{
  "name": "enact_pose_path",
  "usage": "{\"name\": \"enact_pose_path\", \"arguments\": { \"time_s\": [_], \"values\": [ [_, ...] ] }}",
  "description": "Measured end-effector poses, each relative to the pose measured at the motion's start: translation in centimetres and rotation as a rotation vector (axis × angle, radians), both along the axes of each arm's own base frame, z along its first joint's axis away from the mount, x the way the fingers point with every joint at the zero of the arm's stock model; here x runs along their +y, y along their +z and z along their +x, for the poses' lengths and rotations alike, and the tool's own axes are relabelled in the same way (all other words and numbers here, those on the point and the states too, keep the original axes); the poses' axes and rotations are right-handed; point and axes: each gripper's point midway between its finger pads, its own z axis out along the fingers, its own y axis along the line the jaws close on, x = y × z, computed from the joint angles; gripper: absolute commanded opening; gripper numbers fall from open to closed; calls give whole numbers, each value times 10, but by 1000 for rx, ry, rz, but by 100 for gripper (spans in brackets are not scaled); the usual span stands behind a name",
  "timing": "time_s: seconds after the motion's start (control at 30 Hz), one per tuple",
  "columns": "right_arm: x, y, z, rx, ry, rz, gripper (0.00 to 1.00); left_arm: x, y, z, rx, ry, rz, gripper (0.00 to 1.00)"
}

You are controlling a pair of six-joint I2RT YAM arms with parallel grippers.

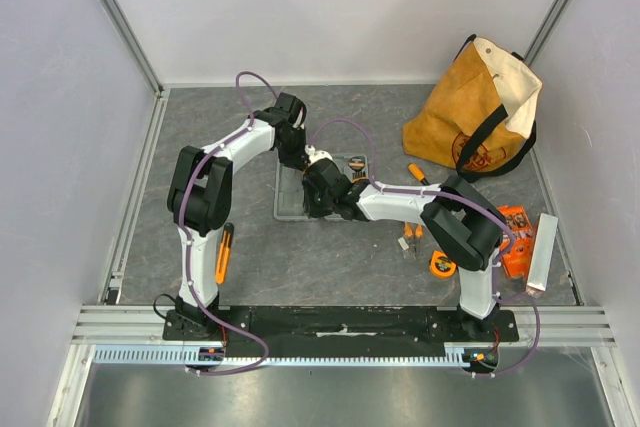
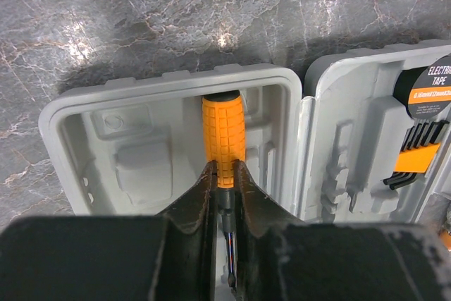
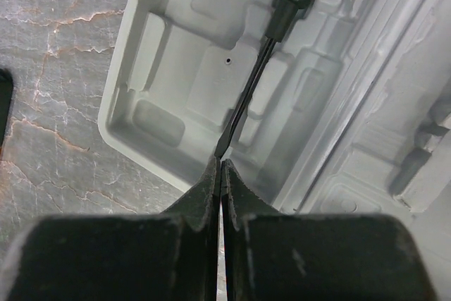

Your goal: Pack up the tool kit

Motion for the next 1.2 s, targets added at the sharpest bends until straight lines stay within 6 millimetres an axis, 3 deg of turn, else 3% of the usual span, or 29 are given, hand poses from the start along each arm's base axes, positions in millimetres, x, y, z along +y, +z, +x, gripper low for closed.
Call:
{"name": "enact_pose_path", "arguments": {
  "time_s": [0.2,0.33,0.43,0.83,1.2],
  "values": [
    [2,2,2,-12,-8,10,8,0,0,0,2,0,-8,4],
    [4,5,6,-28,-15,24,18,0,0,0,5,-1,-14,4],
    [4,6,7,-31,-22,27,20,0,0,0,5,-1,-15,4],
    [2,2,12,-37,-55,11,0,1,0,0,8,0,-21,2],
    [1,-1,12,-23,-73,8,0,0,-2,-1,10,-2,-25,2]
  ]
}}
